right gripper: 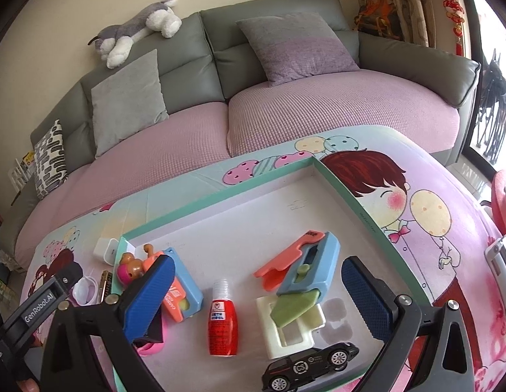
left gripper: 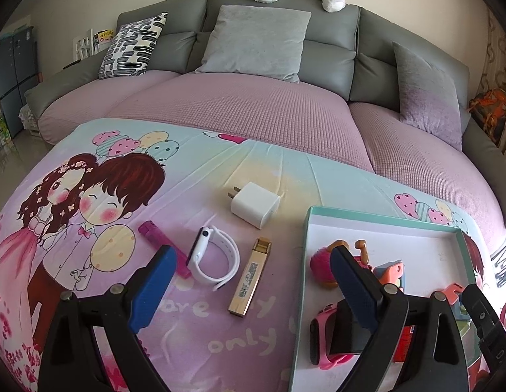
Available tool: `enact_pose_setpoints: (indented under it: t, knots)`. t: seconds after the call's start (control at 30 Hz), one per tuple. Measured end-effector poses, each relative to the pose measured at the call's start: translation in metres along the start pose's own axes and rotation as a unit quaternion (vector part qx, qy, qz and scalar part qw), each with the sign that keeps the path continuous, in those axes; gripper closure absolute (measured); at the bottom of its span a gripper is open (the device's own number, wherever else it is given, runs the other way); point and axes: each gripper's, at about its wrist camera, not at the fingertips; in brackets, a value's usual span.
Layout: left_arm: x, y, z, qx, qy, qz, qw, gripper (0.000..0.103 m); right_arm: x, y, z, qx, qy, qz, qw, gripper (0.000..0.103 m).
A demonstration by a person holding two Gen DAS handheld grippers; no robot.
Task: Organize rigid objects
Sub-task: 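Move both tools back from the tray toward the remaining items, then move the left tool to the pink lighter while the right tool approaches the white smartwatch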
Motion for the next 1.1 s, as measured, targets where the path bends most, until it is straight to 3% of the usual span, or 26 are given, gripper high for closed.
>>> enact_pose_setpoints:
  t: [0.6,0.8,1.1]
  knots:
    - [-0.001,0.066,-0.017,0.053,0.012,-0.043,0.9976,0.008,-0.009,0.088,0.013,0.089,0.012,-0.070,0.993,0.000]
    - [-0.009,0.075,-0.023,0.059,0.029,-0.061,0.9960,0.008,-0.019,0.114,0.021,0.111,0.024,-0.074,0.991,0.000]
    - [-0.025,0.083,-0.031,0.063,0.048,-0.050,0.9956,0.008,-0.028,0.131,0.027,0.125,0.037,-0.069,0.989,0.000]
Point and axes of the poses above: each gripper's, at about its wrist camera, not at the fingertips, and x roughly against the way its jaws point, y to its left, z to its underside, and after that the axes turned 7 degrees about y, right-handed
